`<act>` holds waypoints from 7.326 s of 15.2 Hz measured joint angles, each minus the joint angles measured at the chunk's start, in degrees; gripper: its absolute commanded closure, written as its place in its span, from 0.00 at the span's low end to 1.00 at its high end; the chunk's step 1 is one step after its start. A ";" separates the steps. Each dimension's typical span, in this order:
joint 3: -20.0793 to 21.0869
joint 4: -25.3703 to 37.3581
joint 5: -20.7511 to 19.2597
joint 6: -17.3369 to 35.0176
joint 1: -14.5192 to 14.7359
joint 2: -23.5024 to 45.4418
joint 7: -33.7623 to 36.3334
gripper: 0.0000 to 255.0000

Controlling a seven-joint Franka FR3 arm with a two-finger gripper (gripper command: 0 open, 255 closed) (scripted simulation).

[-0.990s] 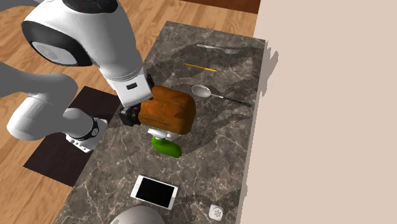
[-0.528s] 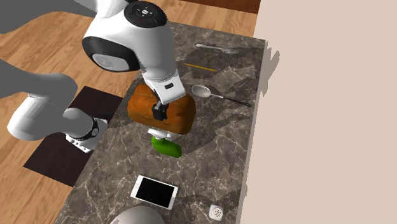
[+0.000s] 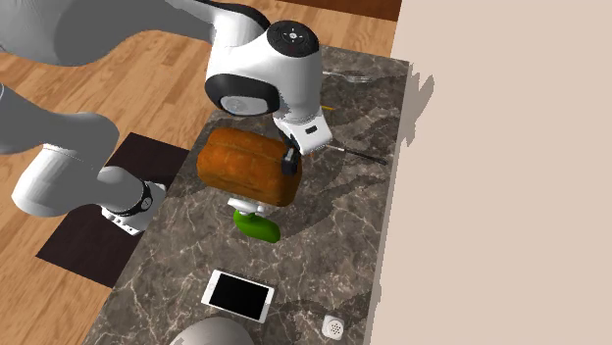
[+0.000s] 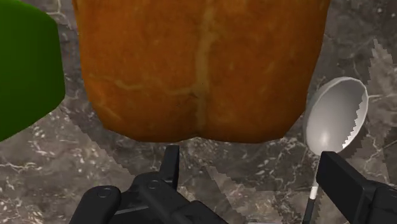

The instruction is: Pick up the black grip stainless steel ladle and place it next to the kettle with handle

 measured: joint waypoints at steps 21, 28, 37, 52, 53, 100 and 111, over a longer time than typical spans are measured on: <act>2.30 19.20 -6.49 10.10 6.05 28.96 10.17 0.00; 2.29 19.20 -6.53 10.24 6.08 29.07 10.19 1.00; 2.29 19.20 -6.53 10.25 6.09 29.07 10.19 1.00; 3.01 24.24 -5.06 1.13 5.58 24.77 9.98 1.00; 3.05 24.92 -5.03 0.35 5.60 24.66 10.03 1.00; -3.51 30.45 1.04 -22.19 -6.54 8.57 -8.13 1.00; -10.47 26.86 1.39 -22.93 -13.71 5.62 -22.28 1.00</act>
